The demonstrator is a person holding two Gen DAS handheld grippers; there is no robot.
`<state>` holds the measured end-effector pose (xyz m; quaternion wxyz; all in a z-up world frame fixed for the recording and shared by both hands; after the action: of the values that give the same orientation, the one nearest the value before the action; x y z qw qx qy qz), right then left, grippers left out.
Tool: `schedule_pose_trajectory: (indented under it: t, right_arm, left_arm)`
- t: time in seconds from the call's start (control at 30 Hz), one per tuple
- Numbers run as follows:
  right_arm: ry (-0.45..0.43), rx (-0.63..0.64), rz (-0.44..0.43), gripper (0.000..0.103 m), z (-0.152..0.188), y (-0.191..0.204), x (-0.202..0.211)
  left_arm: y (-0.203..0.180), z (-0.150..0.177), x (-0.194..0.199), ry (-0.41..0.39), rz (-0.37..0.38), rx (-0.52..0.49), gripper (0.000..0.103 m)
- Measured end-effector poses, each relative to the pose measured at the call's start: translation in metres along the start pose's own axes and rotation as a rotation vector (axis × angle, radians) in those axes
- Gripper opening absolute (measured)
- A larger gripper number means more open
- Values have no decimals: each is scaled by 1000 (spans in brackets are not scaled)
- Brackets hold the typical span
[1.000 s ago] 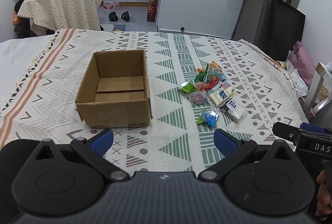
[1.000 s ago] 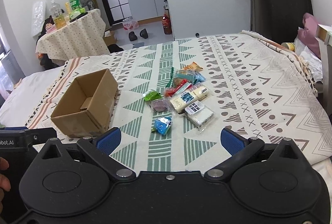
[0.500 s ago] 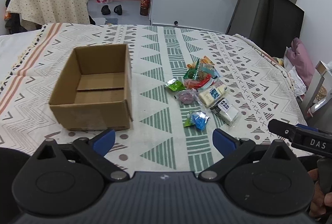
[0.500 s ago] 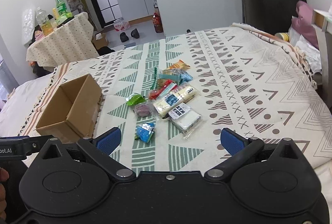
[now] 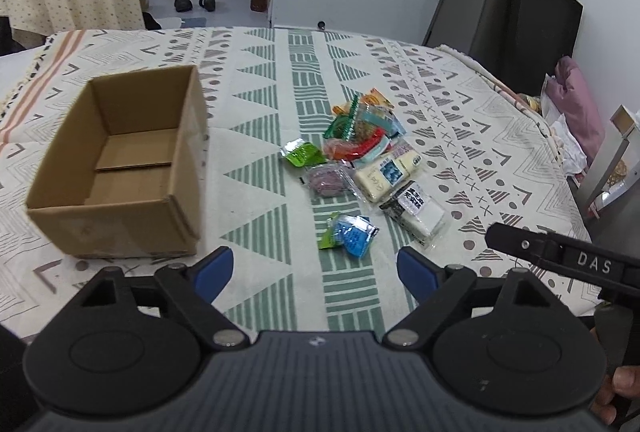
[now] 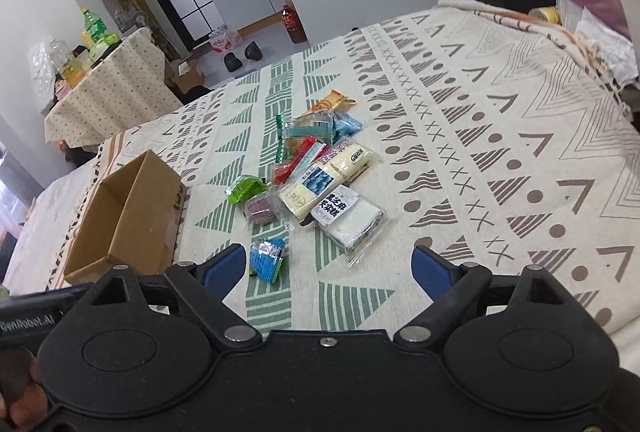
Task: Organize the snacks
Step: 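Grasp the blue candy with the left gripper while the right grasps the white rice-cake pack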
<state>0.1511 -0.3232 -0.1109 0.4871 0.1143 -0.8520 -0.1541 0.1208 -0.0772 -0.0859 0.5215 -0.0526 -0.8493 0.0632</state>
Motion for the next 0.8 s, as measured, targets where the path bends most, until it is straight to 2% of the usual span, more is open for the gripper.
schedule_pose_trajectory:
  t: [0.3,0.37,0.5,0.8]
  right_arm:
    - [70,-7,5,89,-17,-12,-34]
    - [85,-6,2,88,-20,-15,-42]
    - [104,-2,-17,88,-27,-19,-56]
    - [134,15,-82,80,-35,-28,-78]
  left_arm:
    - [-15,-13,-39,55,4,0,82]
    - [-17,-16,-47,69,8,7,77]
    - [-22,-22,-65,92,-2,9,73]
    - [-29,-31,-105,149,-6,4,65]
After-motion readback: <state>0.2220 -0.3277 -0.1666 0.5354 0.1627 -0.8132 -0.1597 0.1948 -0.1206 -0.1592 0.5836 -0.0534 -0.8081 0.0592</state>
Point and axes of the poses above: each gripper's, at about its wrist camera, not at the fingertips, and x roughly against the way its jaws point, y to its left, z to its underside, the point moved 2 cm from there along -x, roughly the way its jaws point, and after that the axes turned 10 degrees about y, right-handed, at the moved point
